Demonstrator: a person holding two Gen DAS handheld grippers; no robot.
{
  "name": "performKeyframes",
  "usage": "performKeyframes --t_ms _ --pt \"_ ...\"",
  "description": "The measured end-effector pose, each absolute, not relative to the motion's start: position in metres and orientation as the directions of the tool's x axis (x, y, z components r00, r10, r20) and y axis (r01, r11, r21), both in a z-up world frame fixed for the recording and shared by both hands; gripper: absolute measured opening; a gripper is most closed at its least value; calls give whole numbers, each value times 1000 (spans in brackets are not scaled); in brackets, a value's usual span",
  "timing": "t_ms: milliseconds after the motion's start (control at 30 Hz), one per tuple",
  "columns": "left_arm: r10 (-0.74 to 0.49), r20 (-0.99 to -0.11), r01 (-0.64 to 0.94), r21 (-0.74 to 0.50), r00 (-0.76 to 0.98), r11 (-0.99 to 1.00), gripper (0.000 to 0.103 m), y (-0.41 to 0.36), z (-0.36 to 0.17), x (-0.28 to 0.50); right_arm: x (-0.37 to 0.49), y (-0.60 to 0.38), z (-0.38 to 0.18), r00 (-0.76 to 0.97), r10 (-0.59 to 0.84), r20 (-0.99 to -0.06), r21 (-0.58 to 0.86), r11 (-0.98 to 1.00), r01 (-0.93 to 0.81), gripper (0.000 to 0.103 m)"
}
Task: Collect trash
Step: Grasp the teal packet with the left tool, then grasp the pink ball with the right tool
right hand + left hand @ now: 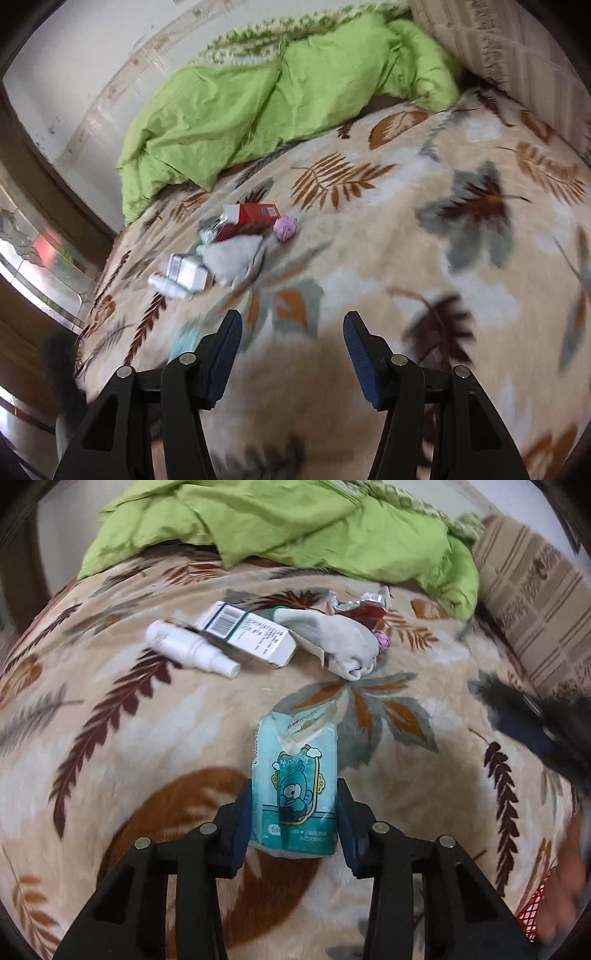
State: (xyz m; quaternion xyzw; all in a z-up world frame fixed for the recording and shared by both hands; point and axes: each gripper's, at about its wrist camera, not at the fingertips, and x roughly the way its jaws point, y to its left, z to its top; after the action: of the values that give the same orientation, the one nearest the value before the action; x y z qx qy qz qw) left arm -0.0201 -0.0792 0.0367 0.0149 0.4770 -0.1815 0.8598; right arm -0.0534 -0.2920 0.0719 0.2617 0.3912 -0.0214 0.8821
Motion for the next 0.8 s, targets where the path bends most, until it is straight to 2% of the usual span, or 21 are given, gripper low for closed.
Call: performKeyframes --t_ms 100,233,500,567,600,667,800 --pt "-266 -801 348 -78 537 934 40 -79 38 -19 -11 -295 63 678 181 -713 449 860 242 59" --pt "-240 -790 330 -51 565 943 40 -71 40 -8 31 -296 53 663 160 -731 421 871 254 57" --pt "-234 -793 293 -74 563 953 40 -57 40 7 93 -293 29 604 101 -791 321 908 269 40" --pt "-237 -792 292 -78 562 953 40 -57 40 8 100 -293 23 595 105 -797 321 908 271 37" --pt "-239 -791 292 -79 563 953 40 -56 40 8 101 -293 21 602 116 -790 337 902 269 30" --pt "-243 -791 294 -83 562 952 40 -56 40 8 99 -291 23 615 115 -780 335 907 256 25" --pt "-247 -782 300 -81 573 951 40 -57 43 4 76 -286 35 648 106 -754 335 911 241 25"
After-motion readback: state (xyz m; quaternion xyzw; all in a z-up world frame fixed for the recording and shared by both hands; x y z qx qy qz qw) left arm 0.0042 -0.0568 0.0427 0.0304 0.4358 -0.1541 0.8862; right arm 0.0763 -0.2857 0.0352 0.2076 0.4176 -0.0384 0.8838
